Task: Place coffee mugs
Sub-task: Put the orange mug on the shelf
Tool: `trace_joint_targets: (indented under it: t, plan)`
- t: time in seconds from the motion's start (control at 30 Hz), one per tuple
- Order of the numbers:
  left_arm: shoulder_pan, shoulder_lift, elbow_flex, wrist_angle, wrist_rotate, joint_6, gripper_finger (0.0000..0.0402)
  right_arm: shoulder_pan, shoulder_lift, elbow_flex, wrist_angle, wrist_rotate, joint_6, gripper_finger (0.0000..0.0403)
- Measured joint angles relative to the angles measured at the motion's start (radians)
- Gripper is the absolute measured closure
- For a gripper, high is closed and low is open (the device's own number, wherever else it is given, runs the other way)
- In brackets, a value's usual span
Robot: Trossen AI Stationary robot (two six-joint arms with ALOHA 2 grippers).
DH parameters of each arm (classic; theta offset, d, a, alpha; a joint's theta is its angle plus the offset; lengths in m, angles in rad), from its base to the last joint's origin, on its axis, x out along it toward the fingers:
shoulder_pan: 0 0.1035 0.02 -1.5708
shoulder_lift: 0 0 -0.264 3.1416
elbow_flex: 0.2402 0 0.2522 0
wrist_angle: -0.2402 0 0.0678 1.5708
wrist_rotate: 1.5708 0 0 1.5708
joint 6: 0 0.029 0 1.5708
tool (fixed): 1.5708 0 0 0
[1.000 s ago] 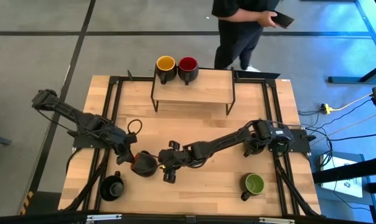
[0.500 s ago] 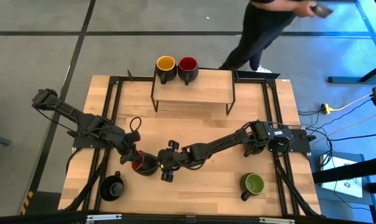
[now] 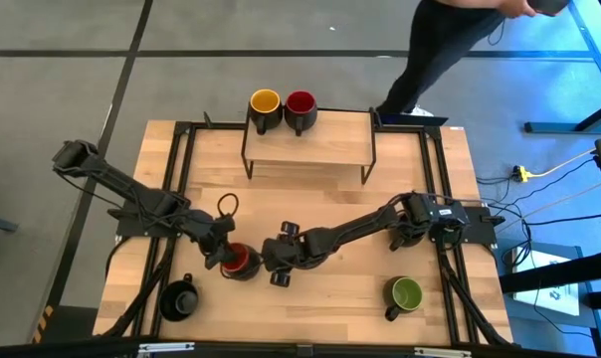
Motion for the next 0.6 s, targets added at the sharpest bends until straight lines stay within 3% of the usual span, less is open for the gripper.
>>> trace_joint_targets:
  t: [0.33,0.6]
  plan:
    - [0.0,0.012,0.006,0.046,-0.01,0.052,0.0301,0.008,-0.077,0.0,-0.099,0.007,0.018,0.0212]
    - [0.0,-0.079,0.126,0.026,-0.016,0.184,0.0305,0.008,-0.229,0.0,-0.162,-0.066,0.0,0.0212]
